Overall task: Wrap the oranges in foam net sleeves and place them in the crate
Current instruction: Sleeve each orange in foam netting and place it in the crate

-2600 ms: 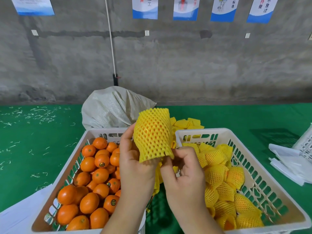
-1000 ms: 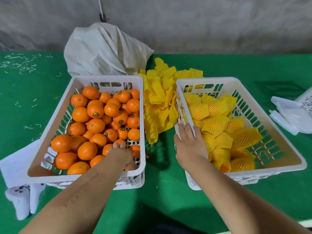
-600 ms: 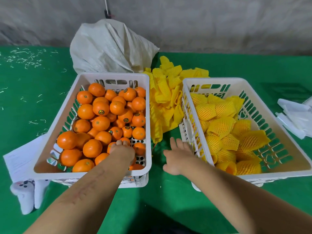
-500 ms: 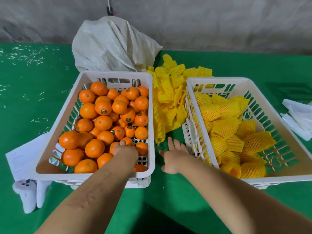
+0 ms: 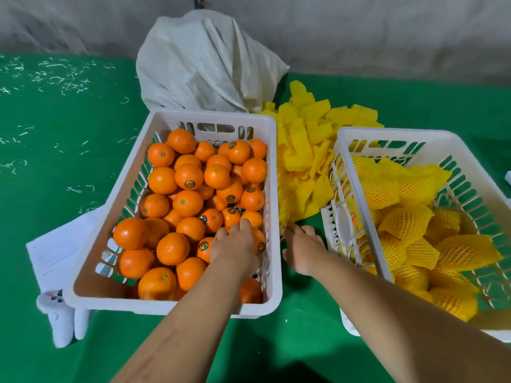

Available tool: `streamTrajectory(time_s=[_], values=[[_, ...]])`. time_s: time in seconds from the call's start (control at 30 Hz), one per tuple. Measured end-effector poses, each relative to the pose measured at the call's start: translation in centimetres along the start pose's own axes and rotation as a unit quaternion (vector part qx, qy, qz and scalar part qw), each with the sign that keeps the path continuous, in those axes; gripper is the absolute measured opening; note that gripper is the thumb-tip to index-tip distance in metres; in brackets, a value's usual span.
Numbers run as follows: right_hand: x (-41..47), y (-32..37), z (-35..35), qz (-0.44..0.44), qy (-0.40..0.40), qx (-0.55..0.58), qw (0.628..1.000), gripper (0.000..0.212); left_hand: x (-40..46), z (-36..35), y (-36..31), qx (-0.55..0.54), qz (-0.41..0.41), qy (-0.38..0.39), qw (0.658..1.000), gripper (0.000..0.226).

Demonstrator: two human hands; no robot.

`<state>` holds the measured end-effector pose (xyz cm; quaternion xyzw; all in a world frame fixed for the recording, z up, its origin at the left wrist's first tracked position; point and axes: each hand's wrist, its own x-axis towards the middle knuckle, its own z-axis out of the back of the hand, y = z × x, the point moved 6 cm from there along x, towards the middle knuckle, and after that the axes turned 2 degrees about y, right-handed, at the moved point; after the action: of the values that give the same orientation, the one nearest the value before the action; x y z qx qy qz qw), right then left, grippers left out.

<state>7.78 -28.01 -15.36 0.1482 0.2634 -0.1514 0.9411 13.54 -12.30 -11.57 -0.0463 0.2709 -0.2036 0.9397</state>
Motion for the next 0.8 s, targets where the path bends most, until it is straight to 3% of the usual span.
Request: streamTrajectory(time_s=[0.13, 0.27, 0.3, 0.37, 0.43, 0.53, 0.63, 0.7, 0.8], values=[[1.1, -0.8, -0.8, -0.05, 0.063, 0.05, 0.996, 0.067, 0.4, 0.3, 0.4, -0.072, -0.004, -0.019, 0.997, 0.071], [0.6, -0.8, 0.9, -0.036, -0.097, 0.198, 0.975, 0.053, 0.9, 1.2, 1.1, -0.14, -0.009, -0.076, 0.987, 0.078], [-0.1, -1.0, 1.1, -0.035, -0.138, 0.264, 0.954, 0.048, 1.0, 1.5, 1.3, -0.172, -0.013, -0.097, 0.98, 0.079], [-2.2, -1.6, 1.0, -0.06, -0.227, 0.421, 0.876, 0.033, 1.0, 2.4, 1.6, -0.255, -0.037, -0.141, 0.956, 0.079], [-4.4, -2.2, 0.3, -0.086, -0.289, 0.536, 0.789, 0.014, 0.9, 3.2, 1.5, -0.344, -0.069, -0.168, 0.921, 0.078], [-6.7, -2.9, 0.4, -0.098, -0.302, 0.603, 0.732, 0.026, -0.3, 4.1, 0.8, -0.48, -0.101, -0.154, 0.858, 0.072], [-8.4, -2.7, 2.1, -0.067, -0.302, 0.623, 0.719, 0.036, -3.1, 5.0, -0.2, -0.615, -0.11, -0.121, 0.771, 0.063], [-9.6, -1.8, 3.8, -0.038, -0.31, 0.614, 0.725, 0.026, -5.2, 5.6, -1.5, -0.659, -0.135, -0.113, 0.731, 0.057], [-11.2, 0.2, 5.9, 0.02, -0.323, 0.636, 0.7, 0.009, -7.5, 4.9, -5.3, -0.727, -0.2, -0.039, 0.656, 0.056]])
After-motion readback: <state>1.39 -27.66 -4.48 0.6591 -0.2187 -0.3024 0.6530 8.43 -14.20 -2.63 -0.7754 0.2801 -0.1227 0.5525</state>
